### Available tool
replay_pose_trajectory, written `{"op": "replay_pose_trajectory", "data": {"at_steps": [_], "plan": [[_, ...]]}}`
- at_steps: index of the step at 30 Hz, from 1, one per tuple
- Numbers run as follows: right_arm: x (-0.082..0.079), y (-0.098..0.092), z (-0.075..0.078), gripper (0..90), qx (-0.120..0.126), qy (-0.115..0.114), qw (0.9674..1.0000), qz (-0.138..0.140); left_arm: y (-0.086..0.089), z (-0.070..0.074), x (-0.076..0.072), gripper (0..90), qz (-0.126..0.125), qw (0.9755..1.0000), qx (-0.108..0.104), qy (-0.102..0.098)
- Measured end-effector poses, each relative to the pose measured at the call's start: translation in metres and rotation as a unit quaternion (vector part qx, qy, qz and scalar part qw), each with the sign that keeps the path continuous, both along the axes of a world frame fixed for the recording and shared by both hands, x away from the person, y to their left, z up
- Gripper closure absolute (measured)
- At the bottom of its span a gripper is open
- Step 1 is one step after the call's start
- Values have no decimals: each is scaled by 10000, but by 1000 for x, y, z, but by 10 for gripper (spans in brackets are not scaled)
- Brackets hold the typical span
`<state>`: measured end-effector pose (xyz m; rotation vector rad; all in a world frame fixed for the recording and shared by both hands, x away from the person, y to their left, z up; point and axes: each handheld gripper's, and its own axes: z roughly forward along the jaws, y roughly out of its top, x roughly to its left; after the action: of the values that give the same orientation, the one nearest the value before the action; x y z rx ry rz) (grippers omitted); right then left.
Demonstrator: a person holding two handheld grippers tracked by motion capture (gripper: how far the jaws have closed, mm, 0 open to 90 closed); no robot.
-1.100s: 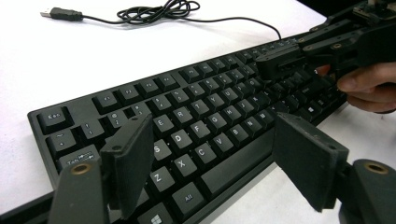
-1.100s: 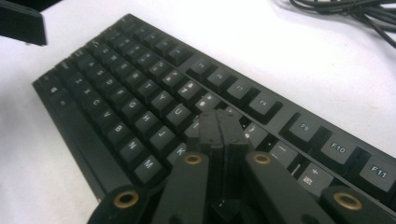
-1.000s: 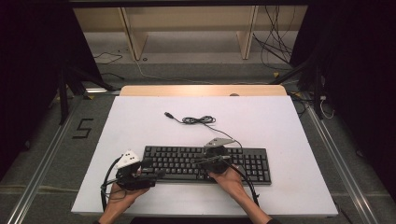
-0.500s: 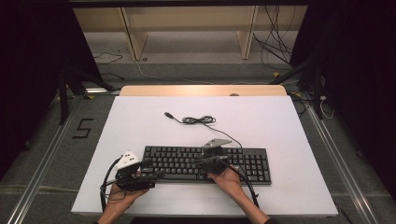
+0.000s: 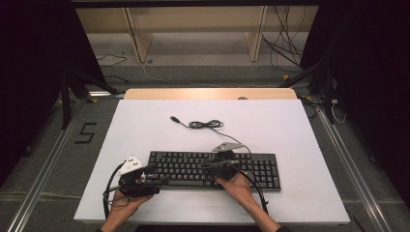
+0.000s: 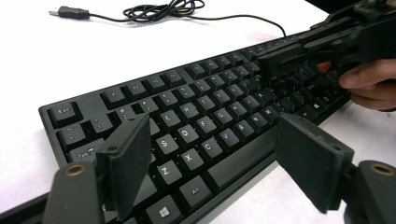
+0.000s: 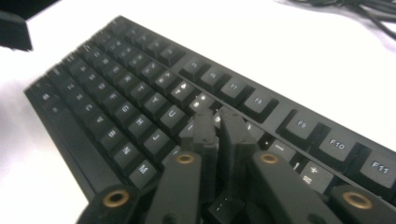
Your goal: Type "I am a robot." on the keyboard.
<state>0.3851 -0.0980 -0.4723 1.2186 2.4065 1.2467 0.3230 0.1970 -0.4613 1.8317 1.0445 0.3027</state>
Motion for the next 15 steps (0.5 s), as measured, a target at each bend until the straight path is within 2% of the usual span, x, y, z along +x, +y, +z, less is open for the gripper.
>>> {"op": "replay_pose_trajectory", "data": {"at_steps": [9,15], "plan": [[-6,-7,11,660,331,-108,9994,87,2,0,1,268,35,10000,25,-13],[-10,-9,15,552,396,-120,9990,167,2,0,2,269,66,10000,6,-13]]}}
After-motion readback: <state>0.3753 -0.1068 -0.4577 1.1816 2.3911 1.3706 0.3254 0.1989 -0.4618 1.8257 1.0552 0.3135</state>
